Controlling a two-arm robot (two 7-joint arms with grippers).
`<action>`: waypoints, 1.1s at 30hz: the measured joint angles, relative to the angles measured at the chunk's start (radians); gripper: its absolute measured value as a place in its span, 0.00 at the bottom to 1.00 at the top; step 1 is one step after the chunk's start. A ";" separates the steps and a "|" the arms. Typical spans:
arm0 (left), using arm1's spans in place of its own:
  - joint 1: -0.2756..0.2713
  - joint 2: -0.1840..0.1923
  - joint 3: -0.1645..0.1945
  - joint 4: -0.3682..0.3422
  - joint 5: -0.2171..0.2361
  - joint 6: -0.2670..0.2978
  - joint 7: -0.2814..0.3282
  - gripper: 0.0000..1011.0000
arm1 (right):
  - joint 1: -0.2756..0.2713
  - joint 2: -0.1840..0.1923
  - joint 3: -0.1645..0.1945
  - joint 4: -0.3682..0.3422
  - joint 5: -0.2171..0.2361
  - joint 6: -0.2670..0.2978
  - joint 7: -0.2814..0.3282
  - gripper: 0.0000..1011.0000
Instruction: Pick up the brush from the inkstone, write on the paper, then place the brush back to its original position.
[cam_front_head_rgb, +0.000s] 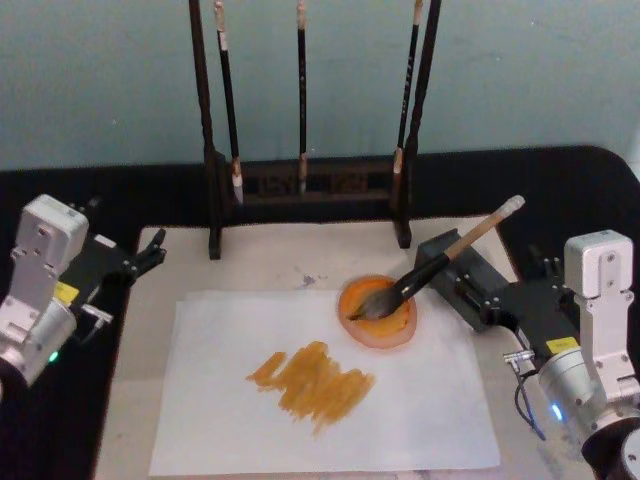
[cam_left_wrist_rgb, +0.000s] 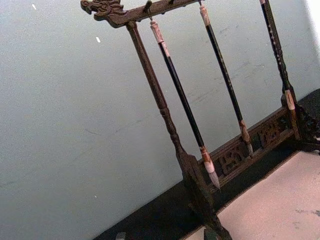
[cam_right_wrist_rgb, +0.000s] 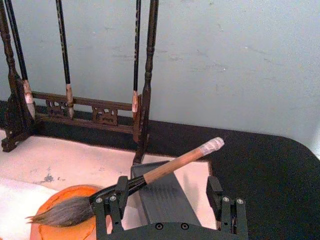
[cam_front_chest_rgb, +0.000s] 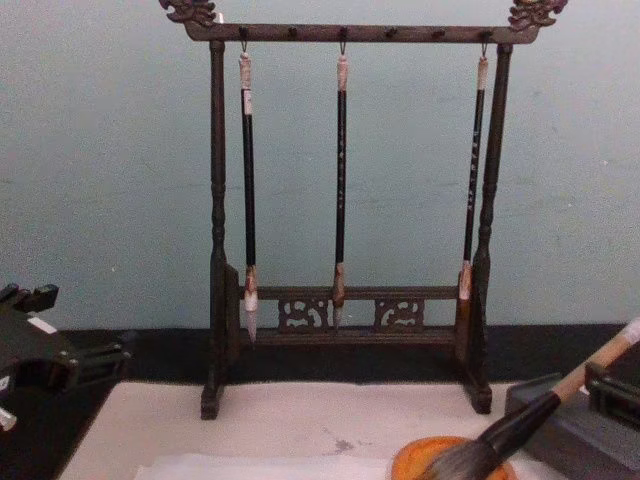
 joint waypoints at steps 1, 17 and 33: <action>0.000 0.000 0.000 0.000 0.000 0.000 0.000 1.00 | -0.001 -0.001 0.000 0.002 -0.002 -0.001 0.003 0.99; 0.000 0.000 0.000 0.000 0.000 0.000 0.000 1.00 | -0.001 -0.011 0.011 0.013 -0.005 -0.007 0.026 0.99; 0.000 0.000 0.000 0.000 0.000 0.000 0.000 1.00 | -0.001 -0.009 0.008 0.012 -0.005 -0.005 0.023 0.99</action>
